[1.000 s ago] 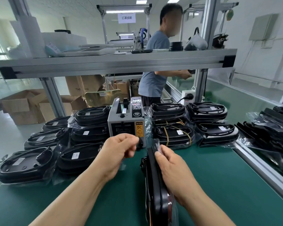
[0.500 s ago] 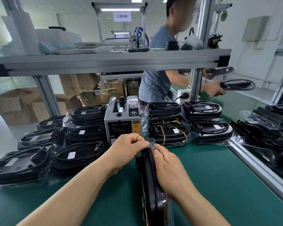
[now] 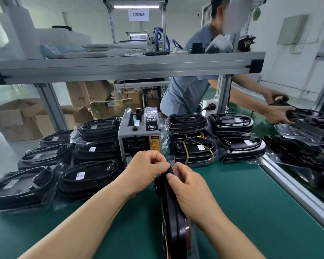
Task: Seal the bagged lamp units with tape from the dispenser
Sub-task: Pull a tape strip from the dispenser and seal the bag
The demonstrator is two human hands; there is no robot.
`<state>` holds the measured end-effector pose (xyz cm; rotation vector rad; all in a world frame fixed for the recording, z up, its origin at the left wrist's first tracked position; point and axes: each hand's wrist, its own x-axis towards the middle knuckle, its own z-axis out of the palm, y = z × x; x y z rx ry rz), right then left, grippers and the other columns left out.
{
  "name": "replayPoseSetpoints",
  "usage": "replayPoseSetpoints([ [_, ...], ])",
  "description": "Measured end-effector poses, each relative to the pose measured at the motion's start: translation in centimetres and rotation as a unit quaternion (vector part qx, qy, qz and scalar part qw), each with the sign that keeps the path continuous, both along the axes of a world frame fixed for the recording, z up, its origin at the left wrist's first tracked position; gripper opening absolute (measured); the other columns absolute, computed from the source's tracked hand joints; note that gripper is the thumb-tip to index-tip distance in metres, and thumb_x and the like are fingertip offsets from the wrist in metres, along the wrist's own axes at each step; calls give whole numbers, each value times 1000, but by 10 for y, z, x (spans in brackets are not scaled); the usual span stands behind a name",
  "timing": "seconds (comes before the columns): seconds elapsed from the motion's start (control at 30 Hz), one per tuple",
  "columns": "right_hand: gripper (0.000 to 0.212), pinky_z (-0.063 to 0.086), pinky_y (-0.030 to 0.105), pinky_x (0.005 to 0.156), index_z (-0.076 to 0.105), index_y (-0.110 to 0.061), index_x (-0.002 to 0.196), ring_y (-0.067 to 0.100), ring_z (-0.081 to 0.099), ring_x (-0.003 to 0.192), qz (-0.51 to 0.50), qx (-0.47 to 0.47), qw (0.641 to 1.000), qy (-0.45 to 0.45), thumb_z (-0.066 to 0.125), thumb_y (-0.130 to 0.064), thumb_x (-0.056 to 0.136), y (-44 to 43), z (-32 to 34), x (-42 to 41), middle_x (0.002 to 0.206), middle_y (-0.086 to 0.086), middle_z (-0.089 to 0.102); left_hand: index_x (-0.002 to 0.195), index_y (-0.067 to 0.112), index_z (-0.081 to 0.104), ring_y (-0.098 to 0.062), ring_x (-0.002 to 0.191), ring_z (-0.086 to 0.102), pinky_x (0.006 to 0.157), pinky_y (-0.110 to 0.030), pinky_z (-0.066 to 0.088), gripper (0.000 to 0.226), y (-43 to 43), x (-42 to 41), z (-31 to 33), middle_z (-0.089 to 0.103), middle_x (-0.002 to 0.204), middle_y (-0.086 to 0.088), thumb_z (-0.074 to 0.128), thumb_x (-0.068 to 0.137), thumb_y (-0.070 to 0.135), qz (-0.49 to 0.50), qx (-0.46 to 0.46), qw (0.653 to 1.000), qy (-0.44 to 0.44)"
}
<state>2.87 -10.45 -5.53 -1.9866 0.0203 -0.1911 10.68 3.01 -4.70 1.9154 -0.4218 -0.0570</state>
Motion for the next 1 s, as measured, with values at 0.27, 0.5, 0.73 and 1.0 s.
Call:
replayPoseSetpoints([
  [0.27,16,50,44,82,62,-16,99,28,61,89,0,4,1000,6,53,-28,94,-1,-1,0,90,6,70,71,18,67,-5,56,46,61,-24,42,16,1,1,1,54,60,9,77,82,21,29,47,998,-10],
  [0.5,16,53,47,83,62,-16,101,30,63,91,6,7,1000,9,52,-26,93,-1,-2,1,93,9,71,77,17,65,-10,59,47,59,-25,40,16,-1,8,1,55,59,8,80,77,21,56,-17,987,147],
  [0.73,19,52,42,89,63,-27,109,20,65,94,6,-3,1000,17,53,-28,93,-3,-3,3,96,-3,71,77,12,70,-5,40,51,42,-17,42,7,-21,9,-11,62,56,2,74,81,17,105,-152,955,232],
  [1.0,32,54,35,91,63,-31,113,13,66,99,2,7,996,85,66,-49,87,-1,-1,4,103,-10,71,71,11,66,-15,50,60,47,-22,49,24,-26,7,-18,70,66,-8,81,79,28,146,-168,955,195],
])
